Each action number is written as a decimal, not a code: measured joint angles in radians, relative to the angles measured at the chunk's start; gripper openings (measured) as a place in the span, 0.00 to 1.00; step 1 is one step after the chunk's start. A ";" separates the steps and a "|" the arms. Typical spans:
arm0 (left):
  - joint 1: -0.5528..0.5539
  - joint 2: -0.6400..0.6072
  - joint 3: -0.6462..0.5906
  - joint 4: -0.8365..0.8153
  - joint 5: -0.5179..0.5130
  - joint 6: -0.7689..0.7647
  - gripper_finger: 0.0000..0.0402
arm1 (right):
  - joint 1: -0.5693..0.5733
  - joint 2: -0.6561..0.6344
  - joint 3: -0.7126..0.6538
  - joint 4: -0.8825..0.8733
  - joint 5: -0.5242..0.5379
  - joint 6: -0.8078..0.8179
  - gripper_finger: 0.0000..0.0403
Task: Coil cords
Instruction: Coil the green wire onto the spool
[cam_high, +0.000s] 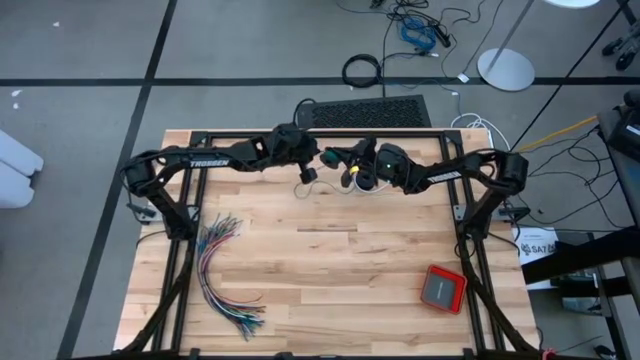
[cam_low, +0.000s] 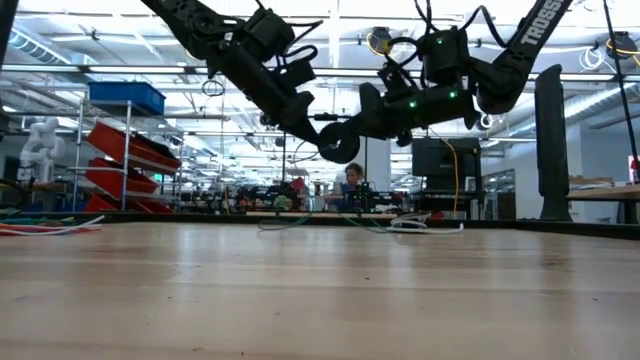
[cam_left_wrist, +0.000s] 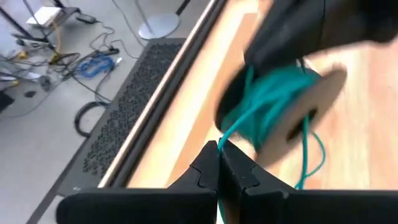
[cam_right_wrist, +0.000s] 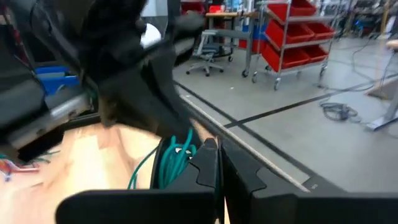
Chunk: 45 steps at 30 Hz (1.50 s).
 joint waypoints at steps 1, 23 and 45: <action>0.003 0.000 -0.006 0.000 0.011 0.000 0.00 | 0.003 -0.007 -0.002 0.000 0.013 -0.010 0.00; 0.059 0.018 -0.236 0.428 0.196 -0.011 0.19 | 0.009 -0.035 -0.008 0.149 -0.011 -0.010 0.00; 0.083 0.087 -0.363 0.759 0.148 -0.088 0.19 | -0.024 -0.154 -0.007 0.105 0.001 -0.077 0.00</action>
